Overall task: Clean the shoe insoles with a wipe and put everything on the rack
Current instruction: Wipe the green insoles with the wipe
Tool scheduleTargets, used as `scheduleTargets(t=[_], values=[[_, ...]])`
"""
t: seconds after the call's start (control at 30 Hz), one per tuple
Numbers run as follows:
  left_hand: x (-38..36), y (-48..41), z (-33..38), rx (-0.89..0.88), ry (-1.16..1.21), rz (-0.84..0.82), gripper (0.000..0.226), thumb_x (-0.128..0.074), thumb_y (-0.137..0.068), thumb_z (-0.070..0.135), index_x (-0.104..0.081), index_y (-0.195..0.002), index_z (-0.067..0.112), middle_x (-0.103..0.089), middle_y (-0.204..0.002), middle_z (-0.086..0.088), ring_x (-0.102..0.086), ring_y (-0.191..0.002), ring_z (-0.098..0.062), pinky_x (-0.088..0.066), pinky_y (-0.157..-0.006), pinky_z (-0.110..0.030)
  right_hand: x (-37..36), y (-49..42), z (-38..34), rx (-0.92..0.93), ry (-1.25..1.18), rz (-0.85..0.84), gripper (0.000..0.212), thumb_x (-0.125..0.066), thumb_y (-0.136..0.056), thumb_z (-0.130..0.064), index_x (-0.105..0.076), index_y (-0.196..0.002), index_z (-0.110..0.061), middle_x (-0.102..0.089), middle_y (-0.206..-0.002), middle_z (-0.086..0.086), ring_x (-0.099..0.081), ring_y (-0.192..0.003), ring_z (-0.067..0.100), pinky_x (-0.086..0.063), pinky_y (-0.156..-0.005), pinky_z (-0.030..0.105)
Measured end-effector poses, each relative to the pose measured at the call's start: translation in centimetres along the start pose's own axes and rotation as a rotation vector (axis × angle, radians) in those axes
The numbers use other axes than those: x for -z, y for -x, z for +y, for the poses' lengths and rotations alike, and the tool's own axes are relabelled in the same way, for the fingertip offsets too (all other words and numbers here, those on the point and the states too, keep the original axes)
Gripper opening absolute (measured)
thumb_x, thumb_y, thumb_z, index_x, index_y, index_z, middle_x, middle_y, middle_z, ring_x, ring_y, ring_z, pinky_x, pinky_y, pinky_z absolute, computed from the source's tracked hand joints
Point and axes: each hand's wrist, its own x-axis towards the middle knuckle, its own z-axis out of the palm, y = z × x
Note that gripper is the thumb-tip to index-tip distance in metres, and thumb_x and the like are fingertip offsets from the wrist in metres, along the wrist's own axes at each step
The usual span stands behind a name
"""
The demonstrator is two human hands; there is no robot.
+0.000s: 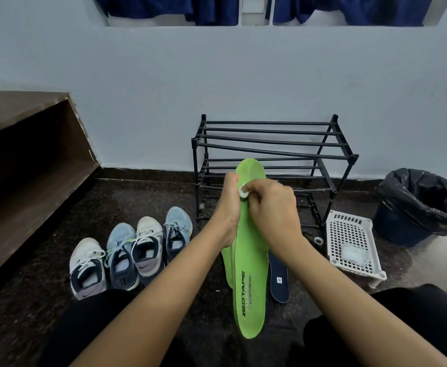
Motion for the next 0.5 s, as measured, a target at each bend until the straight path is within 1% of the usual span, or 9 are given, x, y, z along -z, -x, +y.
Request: scheduleTargets(t=[0.07, 0.1, 0.17, 0.2, 0.27, 0.3, 0.4, 0.5], values=[[-0.3, 0.2, -0.3, -0.028, -0.015, -0.018, 0.052, -0.030, -0.094, 0.043, -0.059, -0.056, 0.021, -0.056, -0.058, -0.001, -0.052, -0.057, -0.019, -0.038, -0.057, -0.030, 0.4, -0.8, 0.6, -0.001, 0.017, 0.070, 0.027, -0.053, -0.082, -0.001, -0.073, -0.091, -0.016, -0.072, -0.091, 0.003, -0.064, -0.086, 0.025, -0.048, -0.080, 0.033], [-0.4, 0.1, -0.7, -0.035, -0.019, -0.037, 0.052, -0.029, -0.095, 0.043, -0.061, -0.060, 0.020, -0.058, -0.059, -0.002, -0.054, -0.056, -0.019, -0.040, -0.057, -0.029, 0.7, -1.3, 0.9, -0.026, 0.008, 0.099, 0.027, -0.053, -0.082, -0.001, -0.073, -0.090, -0.016, -0.072, -0.090, 0.002, -0.064, -0.084, 0.025, -0.048, -0.078, 0.032], [-0.8, 0.3, -1.2, -0.035, -0.038, -0.062, 0.056, -0.027, -0.098, 0.042, -0.064, -0.062, 0.019, -0.060, -0.056, -0.002, -0.055, -0.051, -0.017, -0.042, -0.055, -0.028, 1.2, -1.9, 1.5, -0.094, -0.024, 0.139, 0.026, -0.053, -0.083, -0.002, -0.073, -0.089, -0.017, -0.072, -0.085, 0.002, -0.063, -0.075, 0.022, -0.045, -0.075, 0.028], [-0.9, 0.5, -1.2, -0.029, -0.043, -0.070, 0.057, -0.026, -0.098, 0.042, -0.064, -0.063, 0.019, -0.060, -0.055, -0.002, -0.055, -0.051, -0.017, -0.043, -0.055, -0.028, 1.3, -2.0, 1.6, -0.117, -0.036, 0.149, 0.025, -0.054, -0.083, -0.003, -0.073, -0.089, -0.017, -0.072, -0.082, 0.002, -0.061, -0.071, 0.021, -0.041, -0.073, 0.025], [-0.9, 0.2, -1.7, -0.017, -0.053, -0.080, 0.056, -0.026, -0.098, 0.043, -0.063, -0.067, 0.017, -0.059, -0.056, -0.002, -0.055, -0.052, -0.019, -0.044, -0.055, -0.028, 1.2, -1.8, 1.7, -0.116, -0.040, 0.165, 0.024, -0.054, -0.083, -0.003, -0.073, -0.089, -0.017, -0.071, -0.081, 0.002, -0.060, -0.071, 0.022, -0.035, -0.068, 0.022], [-0.8, 0.2, -1.6, -0.014, -0.060, -0.084, 0.056, -0.025, -0.098, 0.043, -0.063, -0.066, 0.017, -0.058, -0.056, -0.003, -0.055, -0.051, -0.018, -0.043, -0.055, -0.027, 1.1, -1.6, 1.6, -0.105, -0.041, 0.175, 0.024, -0.055, -0.084, -0.003, -0.073, -0.089, -0.017, -0.071, -0.082, 0.002, -0.061, -0.074, 0.022, -0.035, -0.069, 0.021], [-0.6, 0.1, -1.6, -0.002, -0.053, -0.083, 0.060, -0.026, -0.098, 0.042, -0.061, -0.056, 0.020, -0.055, -0.051, 0.000, -0.052, -0.047, -0.016, -0.040, -0.051, -0.025, 0.8, -1.1, 1.4, -0.087, -0.095, 0.197, 0.023, -0.056, -0.084, -0.003, -0.074, -0.091, -0.017, -0.072, -0.086, 0.000, -0.064, -0.078, 0.019, -0.039, -0.073, 0.017], [-0.3, -0.2, -1.4, 0.006, -0.082, -0.061, 0.054, -0.028, -0.094, 0.048, -0.061, -0.062, 0.020, -0.057, -0.054, 0.002, -0.052, -0.061, -0.018, -0.039, -0.063, -0.033, 0.2, -0.4, 0.7, -0.051, -0.165, 0.177, 0.023, -0.059, -0.081, -0.002, -0.074, -0.088, -0.019, -0.072, -0.082, -0.004, -0.062, -0.072, 0.009, -0.036, -0.070, 0.004]])
